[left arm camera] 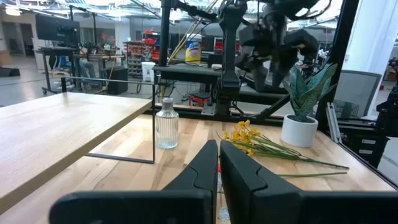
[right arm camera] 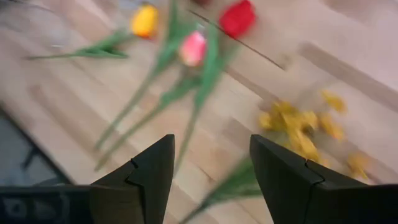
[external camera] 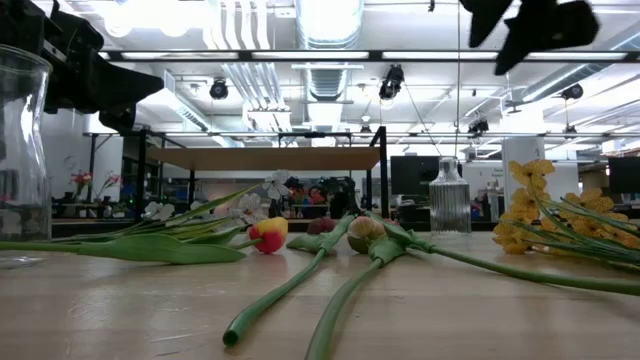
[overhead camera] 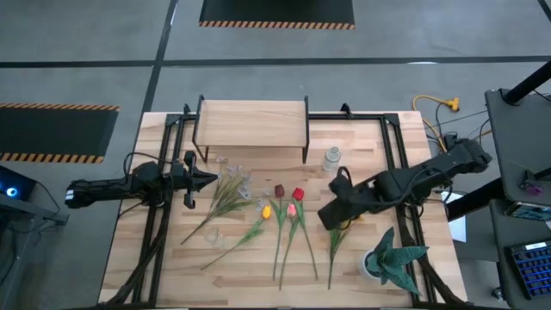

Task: Pick and place flowers into a vace then onto a shelf
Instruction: Put the yellow flowers into the right transparent vase

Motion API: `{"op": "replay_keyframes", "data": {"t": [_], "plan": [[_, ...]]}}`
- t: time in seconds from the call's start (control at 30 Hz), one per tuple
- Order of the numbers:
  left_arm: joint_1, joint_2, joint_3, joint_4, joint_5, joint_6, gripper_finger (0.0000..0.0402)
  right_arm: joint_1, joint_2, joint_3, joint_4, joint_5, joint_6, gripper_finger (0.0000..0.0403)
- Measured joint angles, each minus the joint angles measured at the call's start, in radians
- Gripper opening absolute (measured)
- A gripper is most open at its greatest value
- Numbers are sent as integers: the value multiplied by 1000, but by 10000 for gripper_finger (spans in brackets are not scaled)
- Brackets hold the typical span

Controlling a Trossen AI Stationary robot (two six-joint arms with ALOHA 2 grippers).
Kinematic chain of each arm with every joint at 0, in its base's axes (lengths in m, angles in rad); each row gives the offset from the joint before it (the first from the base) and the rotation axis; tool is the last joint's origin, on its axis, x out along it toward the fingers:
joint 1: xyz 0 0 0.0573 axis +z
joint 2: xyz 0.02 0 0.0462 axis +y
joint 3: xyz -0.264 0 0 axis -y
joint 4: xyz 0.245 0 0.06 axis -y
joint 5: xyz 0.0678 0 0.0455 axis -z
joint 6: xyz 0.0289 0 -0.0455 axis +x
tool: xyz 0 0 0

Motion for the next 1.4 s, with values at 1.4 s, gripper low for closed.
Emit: {"op": "replay_keyframes", "data": {"t": [1.4], "plan": [[1,0,0,-30,1,0,1,19,599,120,-206,-281,228,201]]}}
